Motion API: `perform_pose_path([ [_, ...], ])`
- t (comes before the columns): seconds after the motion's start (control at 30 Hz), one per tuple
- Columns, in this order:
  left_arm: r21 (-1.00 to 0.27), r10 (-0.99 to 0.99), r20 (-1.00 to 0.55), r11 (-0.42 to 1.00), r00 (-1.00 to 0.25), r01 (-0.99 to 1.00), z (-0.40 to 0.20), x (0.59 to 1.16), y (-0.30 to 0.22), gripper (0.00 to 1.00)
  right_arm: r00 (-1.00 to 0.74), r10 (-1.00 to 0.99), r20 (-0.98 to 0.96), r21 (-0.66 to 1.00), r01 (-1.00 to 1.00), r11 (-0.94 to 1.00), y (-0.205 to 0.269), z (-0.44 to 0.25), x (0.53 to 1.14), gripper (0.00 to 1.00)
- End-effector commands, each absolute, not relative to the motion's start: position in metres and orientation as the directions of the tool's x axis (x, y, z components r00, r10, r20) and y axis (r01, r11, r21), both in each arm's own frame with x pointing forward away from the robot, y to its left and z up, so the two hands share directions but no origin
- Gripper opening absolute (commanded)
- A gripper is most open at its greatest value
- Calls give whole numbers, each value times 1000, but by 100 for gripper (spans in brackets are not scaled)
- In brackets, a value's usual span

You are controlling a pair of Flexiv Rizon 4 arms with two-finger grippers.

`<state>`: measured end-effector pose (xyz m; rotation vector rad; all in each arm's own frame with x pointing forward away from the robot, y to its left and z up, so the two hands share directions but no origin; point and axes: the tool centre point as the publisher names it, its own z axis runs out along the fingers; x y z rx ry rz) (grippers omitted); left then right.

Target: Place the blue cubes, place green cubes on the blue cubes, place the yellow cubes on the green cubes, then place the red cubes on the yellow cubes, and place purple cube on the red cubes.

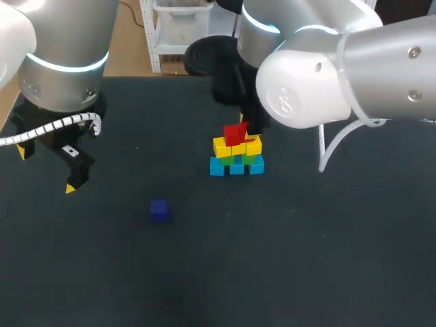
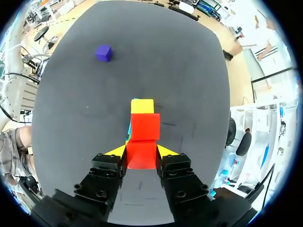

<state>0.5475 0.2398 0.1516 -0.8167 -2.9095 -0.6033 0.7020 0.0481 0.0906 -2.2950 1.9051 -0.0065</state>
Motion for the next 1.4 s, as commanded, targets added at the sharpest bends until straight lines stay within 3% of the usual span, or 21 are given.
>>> perform_pose_path([
  [0.03, 353, 490, 161, 782, -857, 514, 152, 548, 240, 100, 191, -977, -96, -123, -976, -178, 48, 91, 702, 12],
  [0.3, 353, 490, 161, 782, -857, 514, 152, 548, 240, 100, 188, -978, -94, -110, -978, -178, 48, 89, 702, 17],
  [0.73, 353, 490, 161, 782, -857, 514, 152, 548, 240, 100, 187, -978, -98, -102, -979, -177, 48, 89, 701, 49],
  [0.77, 353, 490, 161, 782, -857, 514, 152, 548, 240, 100, 188, -977, -99, -102, -979, -178, 48, 89, 700, 53],
  [0.8, 353, 490, 161, 782, -857, 514, 152, 548, 240, 100, 187, -977, -99, -102, -979, -177, 48, 89, 700, 64],
  [0.87, 353, 490, 161, 782, -857, 514, 152, 548, 240, 100, 186, -977, -100, -104, -979, -176, 47, 90, 700, 100],
  [1.4, 353, 490, 161, 782, -857, 514, 152, 548, 240, 100, 214, -975, -61, -285, -940, -189, 28, 129, 684, 100],
])
